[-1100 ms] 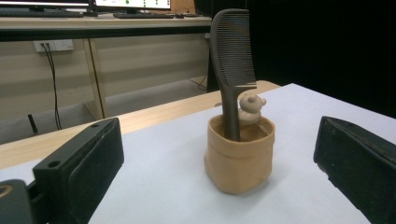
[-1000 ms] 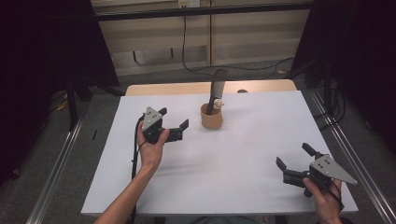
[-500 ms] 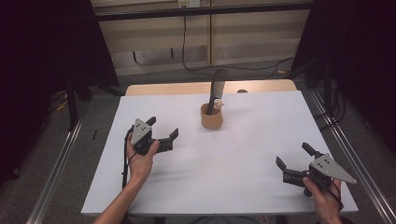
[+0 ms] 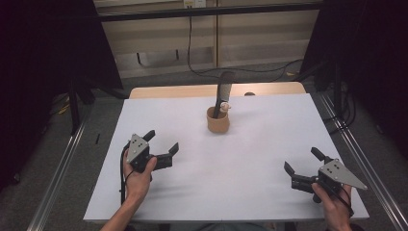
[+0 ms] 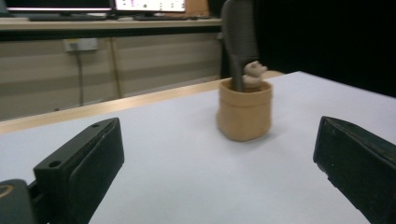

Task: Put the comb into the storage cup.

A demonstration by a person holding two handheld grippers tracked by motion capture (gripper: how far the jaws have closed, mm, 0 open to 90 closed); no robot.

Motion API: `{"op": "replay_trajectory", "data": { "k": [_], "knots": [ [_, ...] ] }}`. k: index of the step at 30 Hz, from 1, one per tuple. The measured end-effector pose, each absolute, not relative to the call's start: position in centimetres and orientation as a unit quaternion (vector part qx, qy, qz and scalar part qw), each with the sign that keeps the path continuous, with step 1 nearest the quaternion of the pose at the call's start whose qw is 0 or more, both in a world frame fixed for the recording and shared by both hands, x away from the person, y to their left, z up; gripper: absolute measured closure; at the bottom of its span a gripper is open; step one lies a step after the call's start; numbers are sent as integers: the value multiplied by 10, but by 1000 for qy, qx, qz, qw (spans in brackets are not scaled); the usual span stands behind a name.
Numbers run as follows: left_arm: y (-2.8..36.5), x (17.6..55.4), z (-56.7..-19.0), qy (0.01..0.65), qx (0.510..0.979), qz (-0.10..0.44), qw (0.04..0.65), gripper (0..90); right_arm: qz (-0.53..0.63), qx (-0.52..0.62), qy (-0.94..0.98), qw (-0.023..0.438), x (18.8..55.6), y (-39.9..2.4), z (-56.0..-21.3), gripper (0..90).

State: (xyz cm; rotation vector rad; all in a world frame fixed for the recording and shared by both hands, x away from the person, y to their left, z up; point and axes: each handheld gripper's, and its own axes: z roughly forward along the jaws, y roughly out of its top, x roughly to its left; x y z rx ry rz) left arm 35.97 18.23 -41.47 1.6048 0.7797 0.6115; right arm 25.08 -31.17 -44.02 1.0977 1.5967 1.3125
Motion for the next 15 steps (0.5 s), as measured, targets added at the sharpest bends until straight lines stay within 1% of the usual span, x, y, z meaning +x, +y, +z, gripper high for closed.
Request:
{"op": "replay_trajectory", "data": {
  "k": [7, 15],
  "knots": [
    [190, 350, -421, 360, 682, 268, 577, 10, 516, 433, 628, 390, 251, -311, -440, 0],
    [202, 338, -423, 366, 679, 269, 577, 16, 516, 434, 627, 391, 251, -312, -440, 0]
  ]
}}
